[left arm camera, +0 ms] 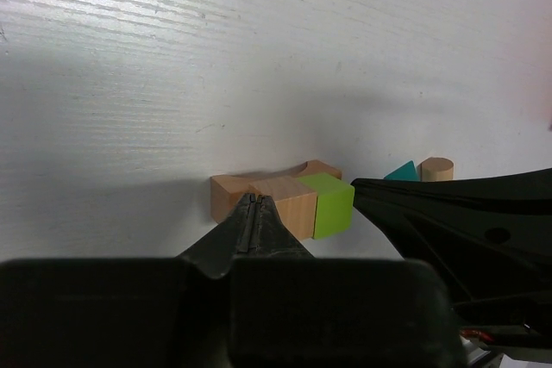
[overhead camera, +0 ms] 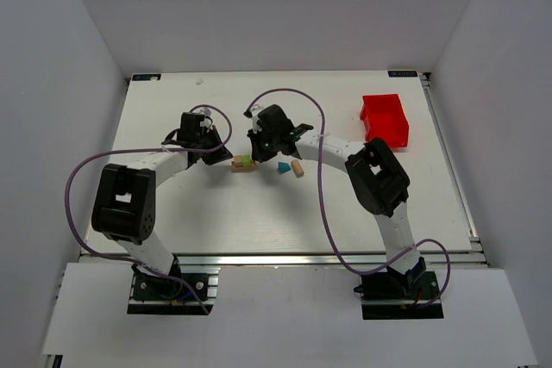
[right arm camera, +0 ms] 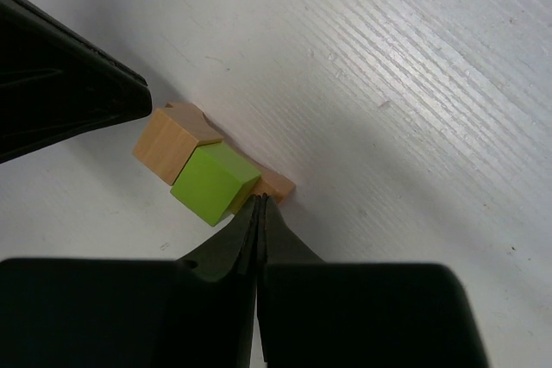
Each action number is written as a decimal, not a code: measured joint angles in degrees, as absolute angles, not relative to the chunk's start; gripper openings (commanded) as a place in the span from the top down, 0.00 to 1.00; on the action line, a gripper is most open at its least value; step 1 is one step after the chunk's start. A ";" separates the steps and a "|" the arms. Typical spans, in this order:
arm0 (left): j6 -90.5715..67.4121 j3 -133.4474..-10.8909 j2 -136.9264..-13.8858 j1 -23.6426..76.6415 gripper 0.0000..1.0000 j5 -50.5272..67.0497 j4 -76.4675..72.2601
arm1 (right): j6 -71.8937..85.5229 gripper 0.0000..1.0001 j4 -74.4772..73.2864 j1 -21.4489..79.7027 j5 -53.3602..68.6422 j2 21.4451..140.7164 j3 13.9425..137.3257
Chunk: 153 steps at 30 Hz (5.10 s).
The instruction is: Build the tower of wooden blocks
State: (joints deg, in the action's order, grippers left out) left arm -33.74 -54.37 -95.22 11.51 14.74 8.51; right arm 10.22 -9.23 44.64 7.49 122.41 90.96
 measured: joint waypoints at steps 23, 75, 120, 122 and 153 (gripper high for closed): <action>-33.41 -54.37 -95.20 11.81 1.00 14.70 9.23 | 10.41 1.00 -7.25 44.64 7.22 121.49 88.44; -37.91 -57.04 -68.38 11.75 0.02 -1.06 26.57 | 0.95 0.52 -17.58 36.38 3.14 112.01 75.48; -34.57 -53.41 -75.75 21.06 0.41 45.78 5.56 | -13.78 1.00 17.72 38.54 38.89 81.06 52.10; -34.85 -53.54 -75.88 21.37 0.47 45.74 5.52 | -14.11 1.00 17.28 38.72 38.63 81.17 52.40; -21.61 -83.33 -92.86 23.68 1.00 -0.45 41.25 | -13.15 0.11 8.27 35.68 -1.80 75.68 48.95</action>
